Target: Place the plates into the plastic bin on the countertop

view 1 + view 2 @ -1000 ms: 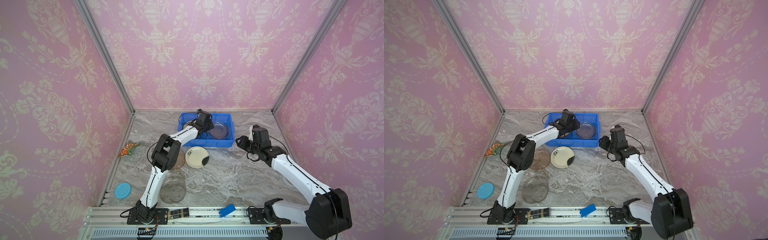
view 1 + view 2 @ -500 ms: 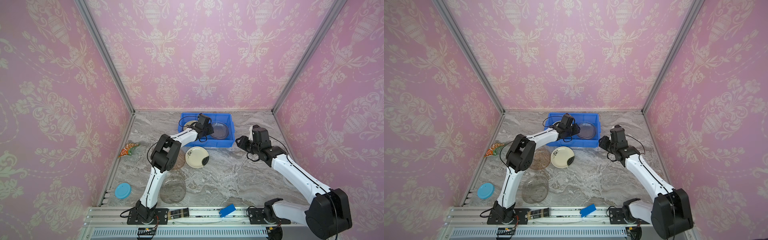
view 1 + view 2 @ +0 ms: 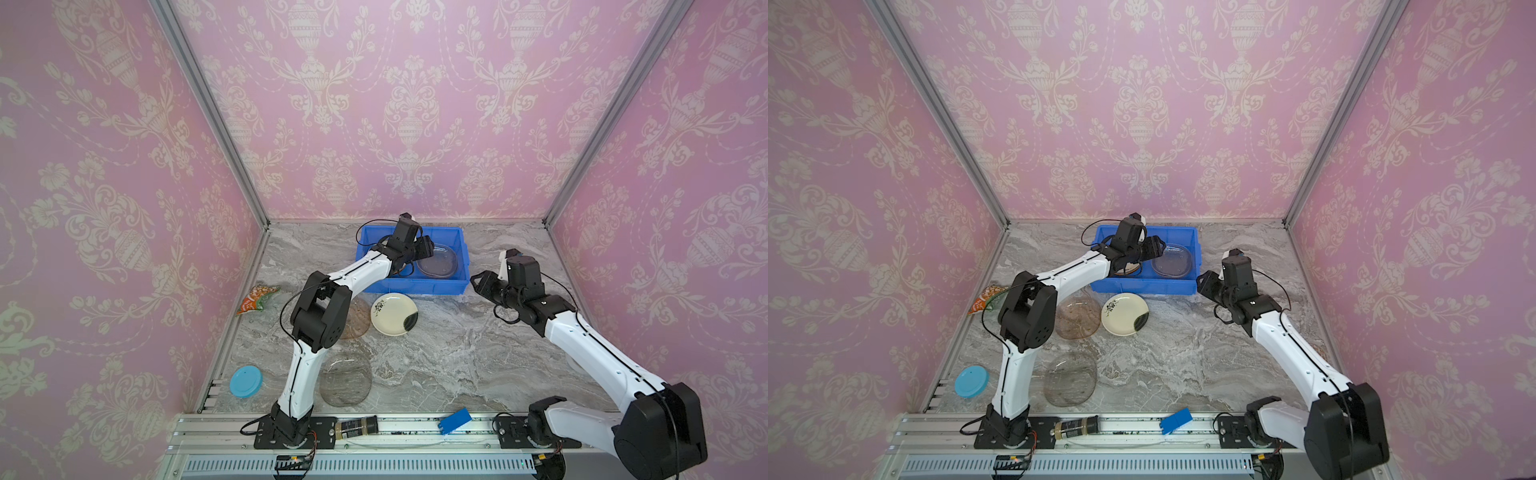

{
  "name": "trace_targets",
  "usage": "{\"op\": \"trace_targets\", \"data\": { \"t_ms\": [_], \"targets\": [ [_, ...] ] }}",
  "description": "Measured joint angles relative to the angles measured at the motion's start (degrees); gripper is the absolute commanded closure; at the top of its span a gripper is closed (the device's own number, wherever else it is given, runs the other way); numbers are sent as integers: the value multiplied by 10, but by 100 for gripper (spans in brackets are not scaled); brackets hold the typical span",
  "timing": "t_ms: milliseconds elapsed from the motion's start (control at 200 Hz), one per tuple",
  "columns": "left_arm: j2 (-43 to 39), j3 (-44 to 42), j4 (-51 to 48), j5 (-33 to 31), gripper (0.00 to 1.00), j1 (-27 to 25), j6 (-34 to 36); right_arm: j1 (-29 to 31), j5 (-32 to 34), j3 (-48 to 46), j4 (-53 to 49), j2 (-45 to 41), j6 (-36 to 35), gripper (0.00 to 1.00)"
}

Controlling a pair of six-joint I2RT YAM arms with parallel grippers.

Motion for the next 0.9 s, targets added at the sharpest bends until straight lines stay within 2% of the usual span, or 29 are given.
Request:
{"op": "trace_targets", "data": {
  "t_ms": [110,240,485,706,901],
  "targets": [
    [-21,-10,0,12,35,0,10,1,-22,-11,12,-16,3,60],
    [-87,-79,12,30,35,0,11,20,-50,-23,16,-39,3,61],
    [-290,-285,30,57,35,0,14,152,-103,-25,8,-49,0,64],
    [-474,-456,21,64,34,3,6,295,-132,-23,7,49,1,64],
    [-637,-552,-25,57,33,40,-3,358,-163,12,28,180,3,64]
  ]
}}
